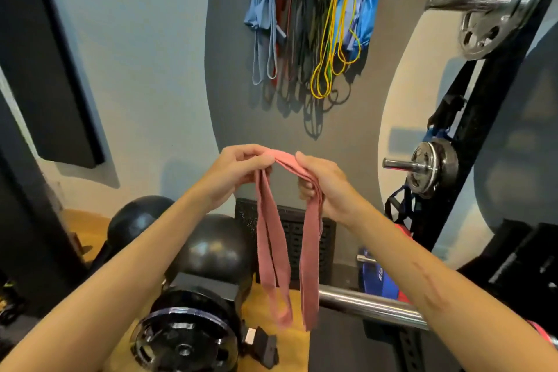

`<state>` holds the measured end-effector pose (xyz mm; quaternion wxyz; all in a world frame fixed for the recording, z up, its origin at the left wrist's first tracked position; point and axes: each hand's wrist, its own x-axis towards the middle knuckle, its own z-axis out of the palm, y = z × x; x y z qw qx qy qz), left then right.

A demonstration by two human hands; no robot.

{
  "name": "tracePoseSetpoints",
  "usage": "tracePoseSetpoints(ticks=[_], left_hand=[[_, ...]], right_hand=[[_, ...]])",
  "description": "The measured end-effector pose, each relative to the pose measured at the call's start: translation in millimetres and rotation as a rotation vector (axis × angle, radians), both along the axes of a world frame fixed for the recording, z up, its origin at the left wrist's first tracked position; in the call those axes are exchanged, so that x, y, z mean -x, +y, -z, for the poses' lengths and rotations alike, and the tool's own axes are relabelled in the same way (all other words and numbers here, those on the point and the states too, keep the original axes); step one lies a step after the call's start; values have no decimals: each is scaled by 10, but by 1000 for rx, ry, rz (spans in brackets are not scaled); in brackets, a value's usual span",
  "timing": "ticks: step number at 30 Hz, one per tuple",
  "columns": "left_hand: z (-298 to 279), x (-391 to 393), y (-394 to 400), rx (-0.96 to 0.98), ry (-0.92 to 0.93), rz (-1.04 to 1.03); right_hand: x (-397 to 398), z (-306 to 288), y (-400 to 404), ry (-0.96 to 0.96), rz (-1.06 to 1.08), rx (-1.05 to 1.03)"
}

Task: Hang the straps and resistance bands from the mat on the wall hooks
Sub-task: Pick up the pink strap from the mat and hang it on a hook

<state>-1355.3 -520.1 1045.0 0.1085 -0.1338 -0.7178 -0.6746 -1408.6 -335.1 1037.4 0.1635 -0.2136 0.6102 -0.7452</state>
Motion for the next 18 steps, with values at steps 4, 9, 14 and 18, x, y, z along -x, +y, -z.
tracePoseSetpoints(ticks=[4,9,14,18], left_hand=[[50,528,-401,24,-8,49],[36,1143,-652,36,-10,56],[99,1710,-849,-16,17,-44],[93,2141,-939,-75,8,-129]], right_hand=[[486,-44,-305,114,81,-16],[979,19,-486,255,139,-54],[1503,84,-539,272,-36,-354],[1864,206,-602,340,-81,-651]])
